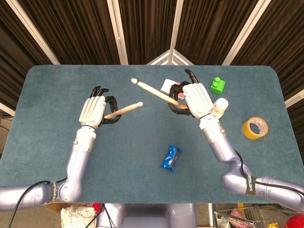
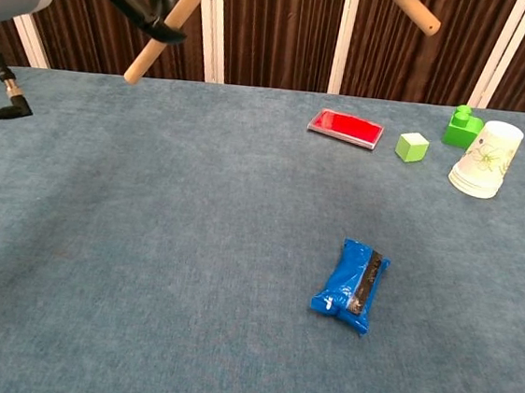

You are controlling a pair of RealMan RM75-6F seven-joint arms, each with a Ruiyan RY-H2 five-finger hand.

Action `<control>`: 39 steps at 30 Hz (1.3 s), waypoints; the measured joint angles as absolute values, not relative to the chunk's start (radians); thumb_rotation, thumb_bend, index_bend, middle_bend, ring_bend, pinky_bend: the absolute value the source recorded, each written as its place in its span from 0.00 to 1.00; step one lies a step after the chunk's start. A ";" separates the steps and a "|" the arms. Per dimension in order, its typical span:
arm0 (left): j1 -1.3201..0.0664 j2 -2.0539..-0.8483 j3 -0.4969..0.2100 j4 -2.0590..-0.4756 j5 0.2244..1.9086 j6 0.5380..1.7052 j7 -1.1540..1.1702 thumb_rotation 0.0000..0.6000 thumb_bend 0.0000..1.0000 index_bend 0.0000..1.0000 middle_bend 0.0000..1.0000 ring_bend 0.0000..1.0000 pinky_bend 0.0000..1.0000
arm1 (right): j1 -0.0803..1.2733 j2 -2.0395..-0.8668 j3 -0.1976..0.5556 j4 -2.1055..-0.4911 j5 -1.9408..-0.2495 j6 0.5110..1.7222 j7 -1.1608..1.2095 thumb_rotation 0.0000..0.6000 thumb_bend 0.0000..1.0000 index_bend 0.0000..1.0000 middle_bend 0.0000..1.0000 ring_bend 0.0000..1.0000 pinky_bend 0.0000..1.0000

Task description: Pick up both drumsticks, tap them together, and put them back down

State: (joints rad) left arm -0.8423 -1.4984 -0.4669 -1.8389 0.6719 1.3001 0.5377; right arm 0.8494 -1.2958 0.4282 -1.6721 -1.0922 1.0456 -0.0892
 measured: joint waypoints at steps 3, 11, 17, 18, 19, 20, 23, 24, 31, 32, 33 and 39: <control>-0.861 -1.505 -0.489 -1.836 0.628 1.308 0.551 1.00 0.38 0.65 0.62 0.16 0.03 | 0.846 -1.286 0.420 -1.684 -1.104 1.044 -0.086 1.00 0.48 0.72 0.66 0.46 0.04; -0.944 -1.533 -0.529 -1.835 0.513 1.345 0.657 1.00 0.38 0.65 0.62 0.16 0.03 | 0.851 -1.276 0.412 -1.706 -1.100 1.036 -0.098 1.00 0.48 0.72 0.66 0.46 0.04; -0.991 -1.562 -0.541 -1.833 0.467 1.373 0.705 1.00 0.38 0.65 0.62 0.16 0.03 | 0.854 -1.270 0.403 -1.722 -1.104 1.033 -0.108 1.00 0.48 0.72 0.66 0.46 0.04; -0.997 -1.567 -0.542 -1.833 0.462 1.378 0.709 1.00 0.38 0.65 0.62 0.16 0.03 | 0.855 -1.269 0.401 -1.725 -1.104 1.033 -0.112 1.00 0.48 0.72 0.66 0.46 0.04; -1.005 -1.574 -0.544 -1.833 0.458 1.383 0.712 1.00 0.38 0.65 0.62 0.16 0.03 | 0.856 -1.269 0.400 -1.727 -1.104 1.032 -0.115 1.00 0.48 0.72 0.66 0.46 0.04; -1.010 -1.578 -0.545 -1.833 0.455 1.388 0.715 1.00 0.38 0.65 0.62 0.16 0.03 | 0.856 -1.268 0.399 -1.729 -1.104 1.032 -0.118 1.00 0.48 0.72 0.66 0.46 0.04; -1.024 -1.592 -0.550 -1.834 0.450 1.402 0.719 1.00 0.38 0.65 0.62 0.16 0.03 | 0.858 -1.266 0.394 -1.737 -1.101 1.031 -0.128 1.00 0.48 0.72 0.66 0.46 0.04; -1.028 -1.596 -0.552 -1.834 0.449 1.405 0.718 1.00 0.38 0.65 0.62 0.16 0.03 | 0.858 -1.266 0.392 -1.739 -1.100 1.031 -0.132 1.00 0.48 0.72 0.66 0.46 0.04; -1.043 -1.615 -0.555 -1.835 0.452 1.434 0.715 1.00 0.38 0.65 0.62 0.16 0.03 | 0.860 -1.264 0.383 -1.752 -1.092 1.033 -0.149 1.00 0.48 0.72 0.66 0.46 0.04; -1.045 -1.616 -0.555 -1.834 0.452 1.437 0.715 1.00 0.38 0.65 0.62 0.16 0.03 | 0.860 -1.264 0.381 -1.753 -1.092 1.032 -0.151 1.00 0.48 0.72 0.66 0.46 0.04; -1.046 -1.617 -0.555 -1.833 0.453 1.441 0.715 1.00 0.38 0.65 0.62 0.16 0.03 | 0.860 -1.263 0.378 -1.753 -1.093 1.032 -0.154 1.00 0.48 0.72 0.66 0.46 0.04; -1.051 -1.627 -0.553 -1.836 0.452 1.444 0.709 1.00 0.38 0.65 0.62 0.16 0.03 | 0.864 -1.268 0.370 -1.755 -1.088 1.028 -0.163 1.00 0.48 0.72 0.66 0.46 0.04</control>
State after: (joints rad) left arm -1.0511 -1.6265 -0.5532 -1.8363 0.4524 1.4443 0.7094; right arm 0.8640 -1.2676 0.3702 -1.7549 -1.0879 1.0284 -0.1628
